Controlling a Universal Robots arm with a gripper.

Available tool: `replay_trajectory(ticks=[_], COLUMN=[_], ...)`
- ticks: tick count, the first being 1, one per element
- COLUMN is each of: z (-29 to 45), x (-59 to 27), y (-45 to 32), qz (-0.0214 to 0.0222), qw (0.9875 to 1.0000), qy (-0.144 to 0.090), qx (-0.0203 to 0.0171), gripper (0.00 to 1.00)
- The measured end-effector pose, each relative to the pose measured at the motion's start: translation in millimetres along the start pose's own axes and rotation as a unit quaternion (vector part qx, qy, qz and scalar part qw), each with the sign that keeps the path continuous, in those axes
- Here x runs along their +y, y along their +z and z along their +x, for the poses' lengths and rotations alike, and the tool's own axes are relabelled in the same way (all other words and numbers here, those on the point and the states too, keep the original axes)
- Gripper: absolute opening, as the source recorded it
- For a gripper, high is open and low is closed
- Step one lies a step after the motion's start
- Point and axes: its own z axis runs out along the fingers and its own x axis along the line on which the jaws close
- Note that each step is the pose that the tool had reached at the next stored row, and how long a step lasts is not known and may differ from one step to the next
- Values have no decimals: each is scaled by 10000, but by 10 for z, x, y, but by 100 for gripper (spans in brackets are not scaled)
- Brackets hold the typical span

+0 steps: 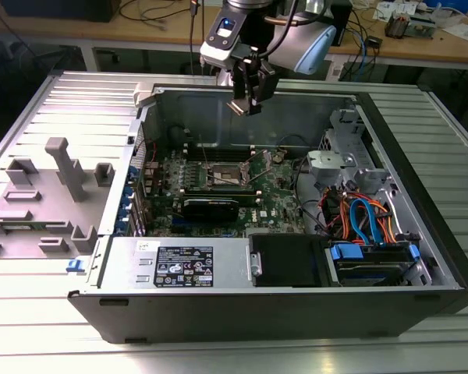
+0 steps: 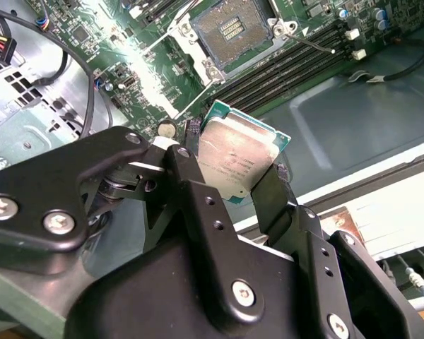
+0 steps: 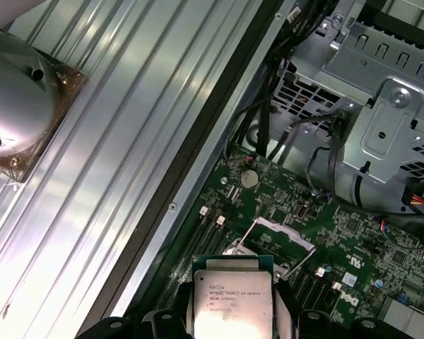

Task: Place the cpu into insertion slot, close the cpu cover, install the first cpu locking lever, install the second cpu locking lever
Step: 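Place the cpu into insertion slot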

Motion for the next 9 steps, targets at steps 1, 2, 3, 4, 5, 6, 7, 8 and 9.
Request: replay_trajectory(ticks=[1,2,3,4,5,6,7,8,9], z=[0,0,1,1,1,1,1,1,1], x=[-1,-1,-2,-2,-2,-2,-2,-2,-2], y=[0,0,0,0,0,0,0,0,0], qz=[0,0,0,0,0,0,-1,0,-1], qw=[10000,10000,10000,10000,10000,10000,10000,10000,10000], qy=[5,9,15,19,23,27,31,35,42], qx=[0,-1,-2,-2,-2,-2,-3,-3,-4], gripper=[54,54,54,54,54,54,54,54,54])
